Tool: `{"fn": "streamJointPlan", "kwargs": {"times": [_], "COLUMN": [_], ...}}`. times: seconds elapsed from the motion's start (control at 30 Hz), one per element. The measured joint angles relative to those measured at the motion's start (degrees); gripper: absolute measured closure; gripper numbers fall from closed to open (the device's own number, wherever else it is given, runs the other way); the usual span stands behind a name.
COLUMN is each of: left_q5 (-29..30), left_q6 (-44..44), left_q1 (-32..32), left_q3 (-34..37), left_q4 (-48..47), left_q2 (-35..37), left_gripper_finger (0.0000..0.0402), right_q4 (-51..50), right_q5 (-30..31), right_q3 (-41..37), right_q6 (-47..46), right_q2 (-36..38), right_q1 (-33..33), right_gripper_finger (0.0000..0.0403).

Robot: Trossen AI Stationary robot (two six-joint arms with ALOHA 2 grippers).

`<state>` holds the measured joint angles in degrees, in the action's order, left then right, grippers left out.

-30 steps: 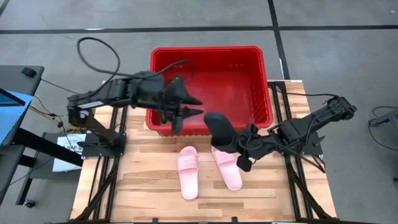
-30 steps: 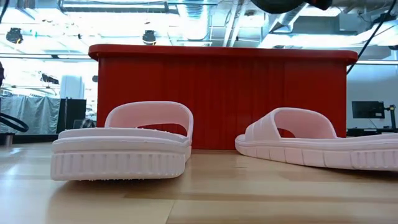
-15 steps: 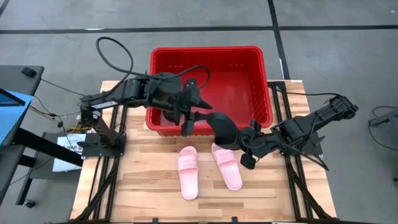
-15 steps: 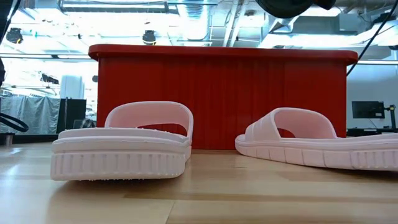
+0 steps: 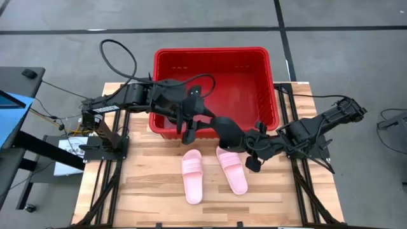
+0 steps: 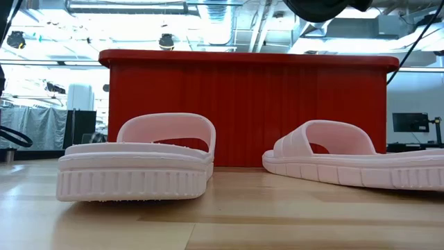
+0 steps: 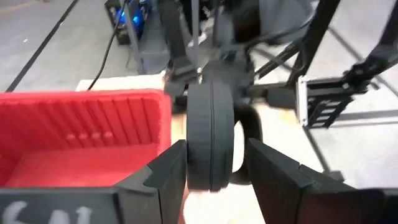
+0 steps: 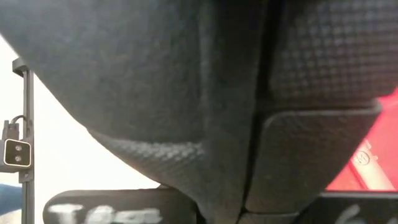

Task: Pick and place slides into bin
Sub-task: Put the black slide into the red bin

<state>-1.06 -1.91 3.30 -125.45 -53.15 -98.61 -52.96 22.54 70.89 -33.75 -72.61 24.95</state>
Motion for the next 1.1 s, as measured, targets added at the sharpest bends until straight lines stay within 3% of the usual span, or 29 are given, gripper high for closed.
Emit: {"fn": "streamJointPlan", "kwargs": {"times": [0.2, 0.4, 0.7, 1.0, 1.1], "left_q5": [7.23, 7.76, 2.83, 3.37, 3.52], "left_q6": [-0.61, -0.74, -3.18, -6.40, -7.92], "left_q1": [0.03, 0.01, 0.01, -0.03, -0.02], "left_q3": [0.09, 0.09, 0.00, 0.09, 0.09], "left_q4": [-1.39, -0.91, 2.16, 3.93, 4.07], "left_q2": [0.00, 0.00, -2.19, -3.72, -3.72], "left_gripper_finger": [0.0206, 0.0177, 0.0175, 0.0177, 0.0196], "right_q4": [0.19, 0.19, 0.18, 1.04, 1.13], "right_q5": [0.07, 0.07, 0.07, 0.06, 0.05], "right_q3": [-0.01, -0.02, 0.00, 0.03, 0.03], "right_q6": [-0.29, -0.29, 0.22, 0.76, 0.76], "right_q2": [0.00, 0.00, 0.00, 0.00, 0.00], "right_q1": [-0.02, -0.04, -0.04, -0.04, -0.04], "right_gripper_finger": [0.0372, 0.0372, 0.0372, 0.0372, 0.0372]}}
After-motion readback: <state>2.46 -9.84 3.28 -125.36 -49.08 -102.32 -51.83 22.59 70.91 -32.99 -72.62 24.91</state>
